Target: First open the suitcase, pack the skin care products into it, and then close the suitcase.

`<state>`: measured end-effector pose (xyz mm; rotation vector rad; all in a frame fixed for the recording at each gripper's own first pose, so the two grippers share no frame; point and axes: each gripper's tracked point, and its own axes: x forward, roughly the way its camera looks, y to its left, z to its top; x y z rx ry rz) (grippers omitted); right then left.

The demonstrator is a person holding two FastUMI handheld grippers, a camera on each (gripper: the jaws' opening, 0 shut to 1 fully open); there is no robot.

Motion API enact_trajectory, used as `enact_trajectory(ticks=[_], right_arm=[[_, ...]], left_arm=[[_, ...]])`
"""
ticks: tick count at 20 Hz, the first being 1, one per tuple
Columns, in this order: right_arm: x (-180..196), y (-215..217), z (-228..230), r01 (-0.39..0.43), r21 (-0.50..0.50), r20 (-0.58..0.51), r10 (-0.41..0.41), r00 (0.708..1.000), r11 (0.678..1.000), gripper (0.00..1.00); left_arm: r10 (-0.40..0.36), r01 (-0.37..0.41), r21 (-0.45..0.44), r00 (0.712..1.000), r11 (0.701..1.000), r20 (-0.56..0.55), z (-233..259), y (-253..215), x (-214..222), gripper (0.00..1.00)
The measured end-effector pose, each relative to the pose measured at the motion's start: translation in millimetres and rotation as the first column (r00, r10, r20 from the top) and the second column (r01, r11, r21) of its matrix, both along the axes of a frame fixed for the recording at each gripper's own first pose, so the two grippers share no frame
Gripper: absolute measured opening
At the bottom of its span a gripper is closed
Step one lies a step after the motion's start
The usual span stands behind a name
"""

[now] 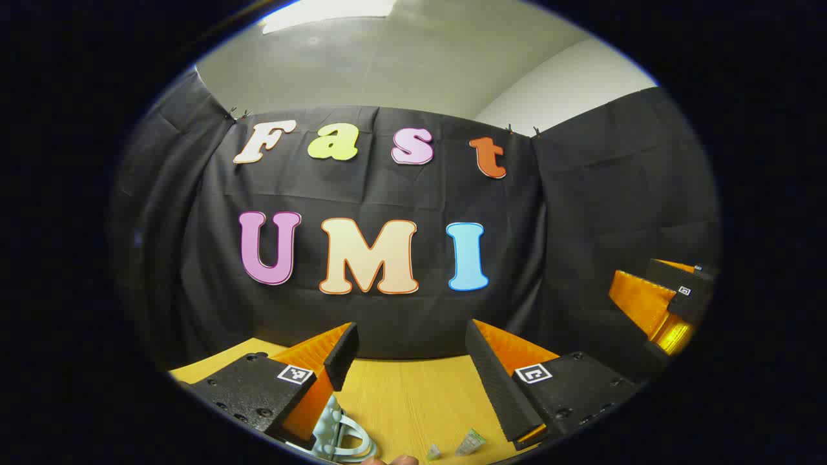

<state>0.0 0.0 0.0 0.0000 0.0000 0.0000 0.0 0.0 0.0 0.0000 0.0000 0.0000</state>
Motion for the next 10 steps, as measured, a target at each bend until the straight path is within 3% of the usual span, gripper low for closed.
enact_trajectory(ticks=[10], right_arm=[[24.2,-27.3,-25.0,-0.075,0.023,-0.021,0.075,0.997,0.997,1.00]], left_arm=[[0.063,-0.063,0.014,0.998,0.998,-0.020,-13.3,-16.7,4.8,0.97]])
